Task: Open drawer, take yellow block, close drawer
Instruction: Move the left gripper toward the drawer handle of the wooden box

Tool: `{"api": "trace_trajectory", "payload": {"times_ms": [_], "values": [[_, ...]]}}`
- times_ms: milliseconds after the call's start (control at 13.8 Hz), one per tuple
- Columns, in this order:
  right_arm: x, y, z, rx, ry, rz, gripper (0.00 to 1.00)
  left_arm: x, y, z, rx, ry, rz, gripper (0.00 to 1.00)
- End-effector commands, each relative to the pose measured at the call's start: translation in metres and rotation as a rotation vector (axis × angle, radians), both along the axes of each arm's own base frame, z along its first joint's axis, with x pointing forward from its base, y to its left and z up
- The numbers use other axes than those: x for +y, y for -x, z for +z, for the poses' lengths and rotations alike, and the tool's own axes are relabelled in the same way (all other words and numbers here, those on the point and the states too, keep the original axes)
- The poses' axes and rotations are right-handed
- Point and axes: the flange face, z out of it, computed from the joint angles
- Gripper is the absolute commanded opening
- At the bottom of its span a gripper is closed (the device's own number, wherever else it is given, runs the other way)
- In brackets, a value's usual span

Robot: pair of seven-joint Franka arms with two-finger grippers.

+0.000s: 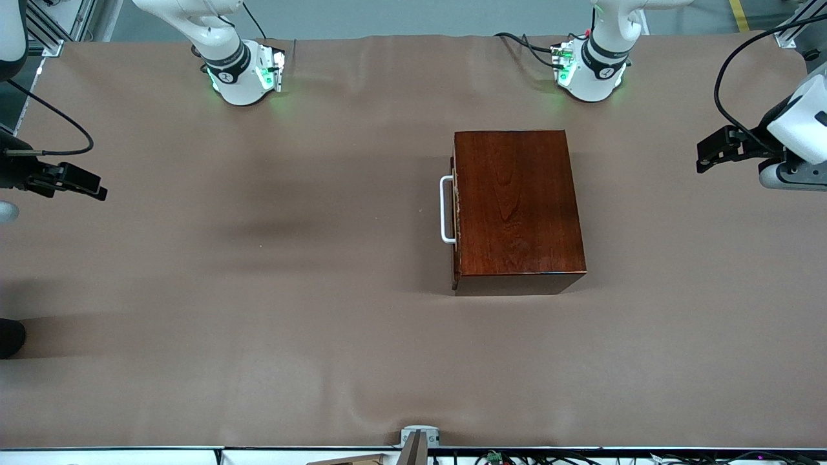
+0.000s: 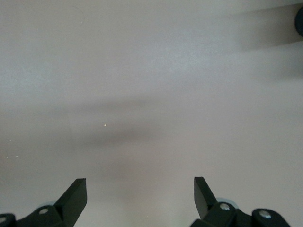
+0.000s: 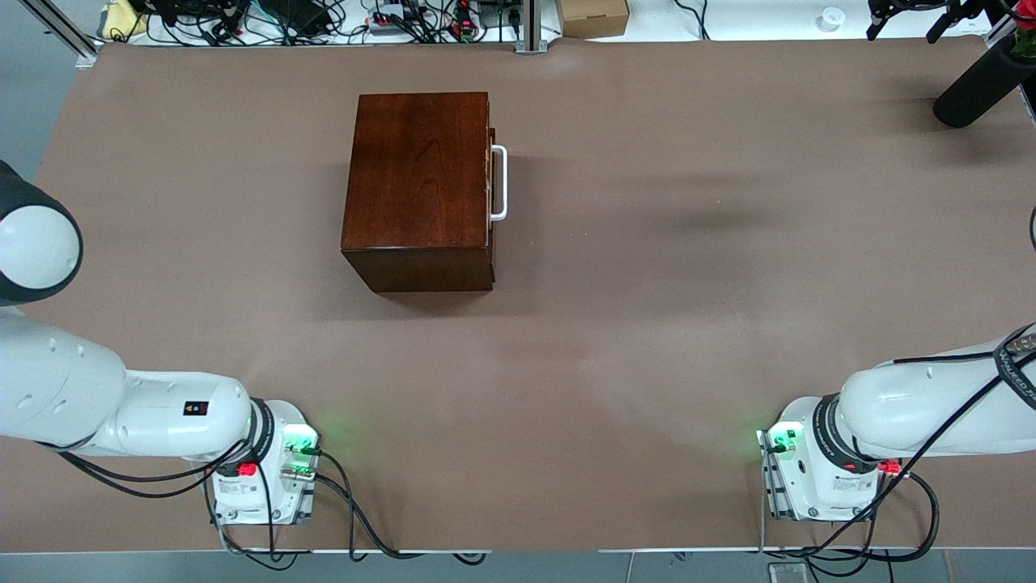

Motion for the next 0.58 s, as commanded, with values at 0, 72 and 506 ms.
{"api": "trace_trajectory", "payload": {"times_ms": [0, 72, 506], "values": [[-0.001, 0.002, 0.006, -0.006, 0.000, 0.004, 1.00, 0.001, 0.000, 0.005, -0.011, 0.014, -0.008, 1.00], [-0.001, 0.002, 0.004, -0.003, 0.000, 0.004, 1.00, 0.002, 0.000, 0.004, -0.010, 0.014, -0.006, 1.00], [0.000, 0.002, 0.005, -0.004, 0.000, 0.006, 1.00, -0.034, -0.022, -0.017, 0.025, 0.035, 0.151, 1.00]]}}
